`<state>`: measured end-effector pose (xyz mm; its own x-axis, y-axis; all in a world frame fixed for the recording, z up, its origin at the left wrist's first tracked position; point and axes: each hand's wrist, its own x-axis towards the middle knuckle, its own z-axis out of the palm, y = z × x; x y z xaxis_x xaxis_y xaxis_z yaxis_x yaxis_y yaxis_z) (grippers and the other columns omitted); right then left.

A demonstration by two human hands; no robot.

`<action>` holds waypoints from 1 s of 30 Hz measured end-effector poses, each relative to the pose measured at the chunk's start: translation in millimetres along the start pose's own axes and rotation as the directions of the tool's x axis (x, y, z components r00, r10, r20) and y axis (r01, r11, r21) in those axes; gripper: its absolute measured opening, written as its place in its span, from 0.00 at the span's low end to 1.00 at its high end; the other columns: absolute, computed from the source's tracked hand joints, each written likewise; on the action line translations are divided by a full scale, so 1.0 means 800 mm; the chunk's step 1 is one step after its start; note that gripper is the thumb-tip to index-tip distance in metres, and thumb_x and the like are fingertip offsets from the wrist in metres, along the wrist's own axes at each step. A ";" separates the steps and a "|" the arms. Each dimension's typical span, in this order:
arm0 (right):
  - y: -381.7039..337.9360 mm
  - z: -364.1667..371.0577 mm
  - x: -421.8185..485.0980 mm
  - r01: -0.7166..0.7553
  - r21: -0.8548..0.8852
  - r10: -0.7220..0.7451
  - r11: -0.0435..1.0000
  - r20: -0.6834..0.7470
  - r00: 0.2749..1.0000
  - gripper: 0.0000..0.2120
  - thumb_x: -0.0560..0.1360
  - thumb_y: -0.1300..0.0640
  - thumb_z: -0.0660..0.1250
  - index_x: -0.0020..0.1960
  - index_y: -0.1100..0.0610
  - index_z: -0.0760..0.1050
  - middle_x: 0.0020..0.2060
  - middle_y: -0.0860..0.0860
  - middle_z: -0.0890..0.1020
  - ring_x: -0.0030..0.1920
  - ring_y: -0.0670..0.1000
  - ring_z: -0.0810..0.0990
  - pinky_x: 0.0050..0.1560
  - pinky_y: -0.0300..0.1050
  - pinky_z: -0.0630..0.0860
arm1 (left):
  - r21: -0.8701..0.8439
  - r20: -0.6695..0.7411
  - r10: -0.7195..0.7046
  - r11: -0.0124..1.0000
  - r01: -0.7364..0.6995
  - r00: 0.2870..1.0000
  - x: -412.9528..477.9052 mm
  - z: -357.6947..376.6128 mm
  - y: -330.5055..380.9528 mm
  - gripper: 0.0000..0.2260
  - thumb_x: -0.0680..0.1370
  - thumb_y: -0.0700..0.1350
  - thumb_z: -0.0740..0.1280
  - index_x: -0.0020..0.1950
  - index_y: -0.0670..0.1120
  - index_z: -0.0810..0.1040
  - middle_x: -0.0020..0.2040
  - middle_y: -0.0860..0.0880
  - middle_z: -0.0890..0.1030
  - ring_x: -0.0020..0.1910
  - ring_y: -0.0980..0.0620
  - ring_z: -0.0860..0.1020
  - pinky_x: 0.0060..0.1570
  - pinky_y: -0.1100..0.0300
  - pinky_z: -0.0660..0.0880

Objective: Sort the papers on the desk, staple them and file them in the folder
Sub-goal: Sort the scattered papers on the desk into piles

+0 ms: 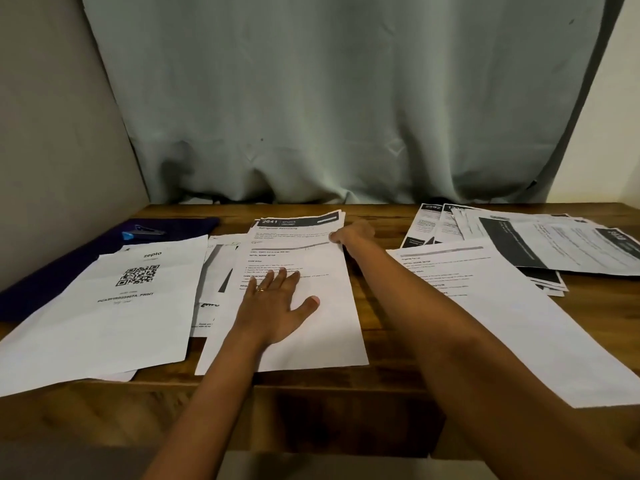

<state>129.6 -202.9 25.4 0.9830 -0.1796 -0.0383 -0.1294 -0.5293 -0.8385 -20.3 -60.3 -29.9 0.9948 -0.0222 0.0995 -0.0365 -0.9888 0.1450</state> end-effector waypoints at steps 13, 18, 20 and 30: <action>-0.001 0.010 0.020 -0.061 0.089 0.071 0.994 -0.121 0.990 0.12 0.77 0.57 0.66 0.58 0.62 0.76 0.52 0.56 0.78 0.43 0.53 0.76 0.45 0.43 0.75 | -0.046 0.002 0.011 0.999 -0.011 1.000 0.000 0.002 -0.003 0.39 0.70 0.71 0.41 0.78 0.56 0.48 0.79 0.52 0.46 0.78 0.50 0.44 0.74 0.48 0.40; -0.003 -0.009 0.027 0.008 0.134 0.015 0.991 -0.168 0.986 0.13 0.78 0.57 0.61 0.60 0.61 0.76 0.56 0.57 0.79 0.53 0.57 0.79 0.47 0.44 0.75 | -0.027 0.001 0.011 1.000 -0.011 1.000 -0.001 0.002 -0.004 0.35 0.75 0.70 0.45 0.78 0.56 0.48 0.79 0.52 0.46 0.78 0.50 0.44 0.74 0.48 0.40; -0.009 -0.024 0.028 0.074 0.136 -0.052 0.988 -0.155 0.987 0.15 0.79 0.57 0.58 0.62 0.62 0.74 0.58 0.57 0.78 0.58 0.57 0.77 0.51 0.44 0.73 | -0.027 -0.004 0.012 1.000 -0.012 1.000 -0.002 0.002 -0.005 0.32 0.77 0.68 0.47 0.78 0.56 0.48 0.79 0.52 0.46 0.78 0.49 0.44 0.74 0.48 0.40; 0.005 -0.043 0.034 0.095 0.007 -0.092 0.995 -0.181 0.979 0.13 0.74 0.57 0.71 0.54 0.64 0.76 0.55 0.58 0.80 0.55 0.57 0.79 0.47 0.44 0.76 | -0.032 0.003 -0.005 0.999 0.005 1.000 -0.004 -0.001 -0.002 0.33 0.77 0.68 0.47 0.78 0.55 0.48 0.79 0.51 0.46 0.78 0.49 0.45 0.74 0.47 0.40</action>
<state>151.1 -238.6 39.6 0.9509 -0.2772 0.1378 -0.0348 -0.5380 -0.8422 -23.7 -58.5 -29.7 0.9952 -0.0177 0.0962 -0.0346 -0.9837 0.1764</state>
